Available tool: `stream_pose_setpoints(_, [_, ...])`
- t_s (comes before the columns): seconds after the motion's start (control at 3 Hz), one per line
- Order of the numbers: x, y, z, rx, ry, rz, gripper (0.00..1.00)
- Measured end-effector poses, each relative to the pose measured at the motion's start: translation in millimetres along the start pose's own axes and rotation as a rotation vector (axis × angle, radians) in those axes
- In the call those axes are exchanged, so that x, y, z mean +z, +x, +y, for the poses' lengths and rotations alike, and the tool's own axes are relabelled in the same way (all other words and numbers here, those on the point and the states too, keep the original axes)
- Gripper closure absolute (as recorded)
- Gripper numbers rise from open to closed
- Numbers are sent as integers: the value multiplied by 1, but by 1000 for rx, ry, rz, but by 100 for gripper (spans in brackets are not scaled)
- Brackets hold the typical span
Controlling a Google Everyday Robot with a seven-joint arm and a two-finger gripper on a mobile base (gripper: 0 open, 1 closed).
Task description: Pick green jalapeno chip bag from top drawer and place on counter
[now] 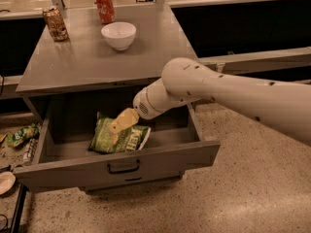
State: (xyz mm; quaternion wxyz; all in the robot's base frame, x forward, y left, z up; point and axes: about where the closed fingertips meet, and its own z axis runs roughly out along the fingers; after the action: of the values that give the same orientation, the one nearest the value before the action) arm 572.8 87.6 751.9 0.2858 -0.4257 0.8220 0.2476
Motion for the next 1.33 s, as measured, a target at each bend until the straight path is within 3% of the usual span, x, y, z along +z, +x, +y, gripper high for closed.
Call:
stream_pose_setpoints(0.67, [69, 15, -5, -40, -13, 63, 0])
stream_pose_setpoints(1.0, [92, 19, -2, -60, 11, 96, 2])
stream_pose_setpoints(1.33, [101, 24, 12, -111, -3, 118, 24])
